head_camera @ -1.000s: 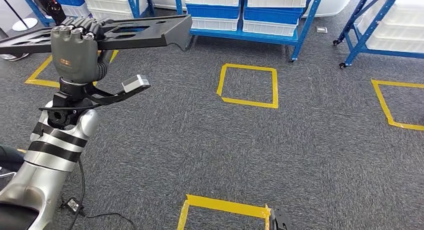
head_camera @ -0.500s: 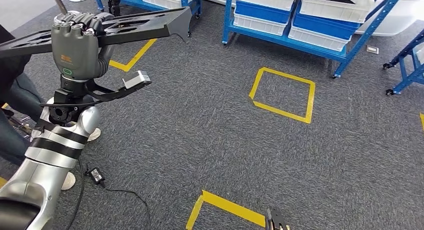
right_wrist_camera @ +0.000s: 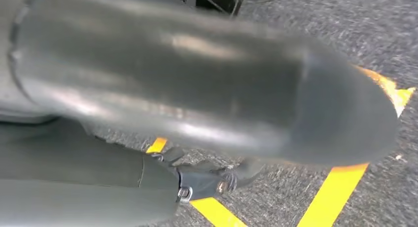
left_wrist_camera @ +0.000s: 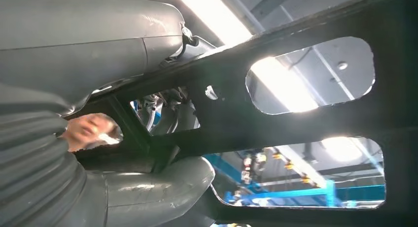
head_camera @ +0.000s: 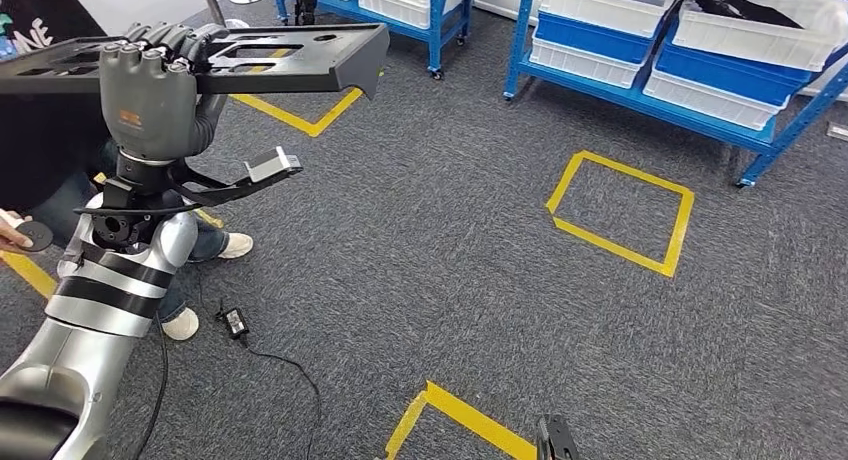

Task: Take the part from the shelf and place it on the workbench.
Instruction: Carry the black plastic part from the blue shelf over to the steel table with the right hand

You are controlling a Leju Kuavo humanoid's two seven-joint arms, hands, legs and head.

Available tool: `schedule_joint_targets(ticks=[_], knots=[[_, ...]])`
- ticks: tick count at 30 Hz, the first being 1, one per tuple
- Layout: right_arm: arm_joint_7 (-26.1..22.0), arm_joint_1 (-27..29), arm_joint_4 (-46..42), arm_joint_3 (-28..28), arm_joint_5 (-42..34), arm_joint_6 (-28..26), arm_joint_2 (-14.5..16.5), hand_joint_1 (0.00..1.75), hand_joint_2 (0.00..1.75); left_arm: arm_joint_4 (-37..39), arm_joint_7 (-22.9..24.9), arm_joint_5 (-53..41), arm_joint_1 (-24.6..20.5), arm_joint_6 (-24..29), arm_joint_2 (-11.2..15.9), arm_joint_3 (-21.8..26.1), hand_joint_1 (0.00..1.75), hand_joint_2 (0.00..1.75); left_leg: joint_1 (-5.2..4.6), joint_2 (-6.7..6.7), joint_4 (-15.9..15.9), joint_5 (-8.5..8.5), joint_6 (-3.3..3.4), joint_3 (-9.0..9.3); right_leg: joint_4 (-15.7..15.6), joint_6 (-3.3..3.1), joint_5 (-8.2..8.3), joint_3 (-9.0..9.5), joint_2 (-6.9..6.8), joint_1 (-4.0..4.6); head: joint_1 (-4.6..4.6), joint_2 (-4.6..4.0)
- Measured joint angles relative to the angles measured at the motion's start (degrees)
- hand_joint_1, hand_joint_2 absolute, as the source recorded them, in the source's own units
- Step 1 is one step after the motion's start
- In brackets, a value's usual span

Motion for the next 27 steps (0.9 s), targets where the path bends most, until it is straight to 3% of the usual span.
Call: schedule_joint_targets(ticks=[1,2,5,6,8,9,11,12,13,15,16,18,20,22,24,25,27], knots=[[-0.01,0.06,0.00,0.00,-0.03,0.00,0.01,0.00,0.00,0.04,-0.01,0.00,0.00,-0.01,-0.02,0.01,1.75,1.75,0.01,0.17,-0.45,0.46,0.02,0.61,0.01,0.01,-0.02,-0.01,-0.77,0.06,-0.01,0.00],[-0.02,0.08,-0.01,0.00,-0.07,0.00,0.01,0.00,0.00,0.07,-0.01,0.00,-0.04,-0.01,-0.04,0.02,1.75,1.75,0.00,0.55,-3.16,1.74,0.13,2.43,0.03,-0.01,-0.06,0.04,-1.53,0.10,-0.01,0.00],[-0.10,0.02,-0.02,0.00,-0.18,0.00,0.03,0.00,0.00,0.07,-0.03,0.01,-0.56,0.00,-0.36,0.02,1.75,1.75,-0.66,3.95,-13.72,4.96,0.83,8.66,0.20,0.22,-0.39,0.14,-3.50,0.72,0.04,0.00],[-0.13,0.04,-0.02,0.00,-0.22,0.00,0.03,0.00,0.00,0.07,-0.05,0.01,-0.73,0.01,-0.52,0.02,1.75,1.75,-0.96,4.53,-15.09,5.10,1.14,9.29,0.22,0.40,-0.46,0.10,-4.12,0.98,0.10,0.00],[-0.15,0.05,-0.01,0.00,-0.29,0.00,0.03,0.00,0.00,0.07,-0.13,0.02,-0.91,0.01,-0.71,0.03,1.75,1.75,-1.27,3.38,-15.51,5.26,1.85,9.04,0.16,0.74,-0.50,0.09,-5.44,1.12,0.23,0.00],[-0.16,0.01,-0.01,0.00,-0.32,0.00,0.03,0.00,0.00,0.07,-0.16,0.02,-0.99,0.01,-0.78,0.04,1.75,1.75,-1.22,2.64,-15.67,5.45,2.21,8.97,0.38,0.96,-0.74,-0.09,-5.06,0.99,0.25,0.00],[-0.25,-0.03,-0.02,0.00,-0.36,0.00,0.02,0.00,0.00,0.05,-0.20,0.03,-1.31,0.01,-1.05,0.05,1.75,1.75,-0.84,1.26,-16.00,5.89,2.98,8.88,3.13,1.18,-2.40,-1.47,-1.92,0.66,0.34,0.00],[-0.29,0.03,-0.02,0.00,-0.39,0.00,0.01,0.00,0.00,0.05,-0.20,0.05,-1.43,0.02,-1.33,0.03,1.75,1.75,-0.65,0.54,-16.06,6.05,3.26,8.81,6.37,1.15,-3.91,-3.07,0.21,0.48,0.49,0.00],[-0.32,0.15,-0.01,0.00,-0.43,-0.01,0.02,0.00,0.00,0.06,-0.20,0.09,-1.51,0.01,-1.56,0.01,1.75,1.75,-0.58,-0.16,-16.08,6.16,3.47,8.67,10.04,1.04,-5.40,-4.81,1.47,0.40,0.59,0.00],[-0.33,0.40,0.00,0.00,-0.50,-0.03,0.02,0.00,0.00,0.09,-0.20,0.16,-1.46,0.00,-1.95,-0.08,1.75,1.75,-0.56,-1.56,-16.08,6.30,3.66,8.46,16.33,1.07,-7.43,-7.96,2.20,0.35,0.71,0.00],[-0.36,0.50,0.00,0.00,-0.55,-0.05,0.02,0.00,0.00,0.13,-0.21,0.20,-1.44,-0.01,-2.02,-0.11,1.75,1.75,-0.56,-2.24,-16.07,6.36,3.70,8.40,17.29,1.28,-7.46,-8.57,2.24,0.34,0.71,0.00],[-0.44,0.59,0.00,0.00,-0.62,-0.09,0.01,0.00,0.00,0.22,-0.31,0.26,-1.43,-0.01,-2.10,-0.15,1.75,1.75,-0.51,-3.84,-16.07,6.54,3.60,8.33,14.12,2.00,-5.55,-7.29,2.57,0.22,0.71,0.00],[-0.50,0.59,0.00,-0.02,-0.69,-0.14,-0.05,0.00,0.00,0.27,-0.41,0.32,-1.54,-0.01,-2.20,-0.17,1.75,1.75,-0.48,-5.50,-16.03,6.78,3.24,8.24,6.02,2.61,-2.31,-3.43,4.79,-0.12,0.70,0.00],[-0.53,0.63,0.00,-0.04,-0.78,-0.18,-0.09,0.00,0.00,0.32,-0.44,0.37,-1.73,-0.01,-2.39,-0.19,1.75,1.75,-0.49,-6.86,-16.03,7.13,2.66,7.95,0.99,2.47,-0.59,-0.86,6.57,-0.25,0.67,0.00],[-0.57,0.70,0.00,-0.05,-0.83,-0.19,-0.09,0.00,0.00,0.43,-0.49,0.42,-1.82,-0.01,-2.50,-0.20,1.75,1.75,-0.37,-8.11,-16.35,7.65,1.86,7.63,0.31,1.91,-0.18,-0.34,5.82,-0.01,0.64,0.00],[-0.63,0.71,0.00,-0.06,-0.85,-0.20,-0.09,0.00,0.00,0.48,-0.51,0.48,-1.82,-0.01,-2.47,-0.17,1.75,1.75,-0.27,-8.05,-16.35,7.75,1.57,7.46,0.14,1.56,0.06,-0.22,5.12,-0.09,0.62,0.00],[-0.83,0.79,0.00,-0.10,-0.95,-0.30,-0.07,0.00,0.00,0.52,-0.54,0.64,-1.96,0.01,-2.45,-0.16,1.75,1.75,-0.44,-5.12,-14.13,6.24,1.18,6.31,-0.33,0.73,0.47,-0.03,3.59,-0.26,0.46,0.00]])
